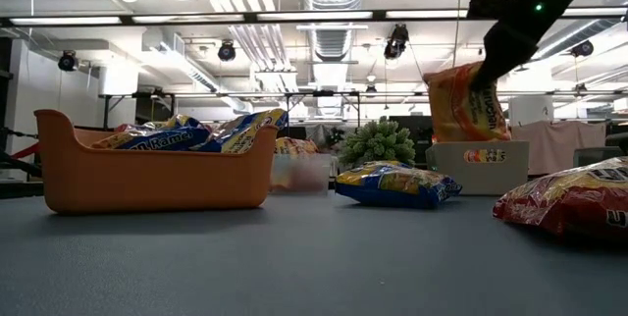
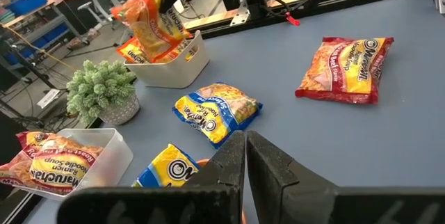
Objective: Sort Maruchan noodles
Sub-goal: Put the orange noodle pack into the gray bin, then put the red noodle pack into the transparent bin
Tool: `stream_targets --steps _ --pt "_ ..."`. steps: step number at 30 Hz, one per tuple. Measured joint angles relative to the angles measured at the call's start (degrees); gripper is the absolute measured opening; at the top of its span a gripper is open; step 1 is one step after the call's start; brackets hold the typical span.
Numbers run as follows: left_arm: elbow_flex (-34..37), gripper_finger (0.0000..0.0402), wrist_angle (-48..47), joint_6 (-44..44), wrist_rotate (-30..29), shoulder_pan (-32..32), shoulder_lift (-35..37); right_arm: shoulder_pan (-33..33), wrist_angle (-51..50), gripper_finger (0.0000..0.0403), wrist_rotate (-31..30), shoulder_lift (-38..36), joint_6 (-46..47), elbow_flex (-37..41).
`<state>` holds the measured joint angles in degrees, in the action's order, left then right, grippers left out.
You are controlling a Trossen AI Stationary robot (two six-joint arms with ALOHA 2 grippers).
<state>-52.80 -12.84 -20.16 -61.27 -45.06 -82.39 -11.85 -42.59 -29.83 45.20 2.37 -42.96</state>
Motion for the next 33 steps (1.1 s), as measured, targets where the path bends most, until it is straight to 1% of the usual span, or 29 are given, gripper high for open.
stream_targets --steps 16,28,33 --pt "0.00 0.0000 0.04 -0.28 0.48 0.00 0.00 -0.38 0.04 0.0133 0.48 7.15 -0.97 0.02" --pt "0.00 0.0000 0.04 -0.45 0.46 0.00 0.00 -0.55 -0.05 0.0185 0.21 7.73 -0.34 0.02" --pt "0.00 0.0000 0.13 -0.48 0.46 0.00 -0.02 -0.61 -0.39 0.0203 -2.89 7.75 0.61 0.00"
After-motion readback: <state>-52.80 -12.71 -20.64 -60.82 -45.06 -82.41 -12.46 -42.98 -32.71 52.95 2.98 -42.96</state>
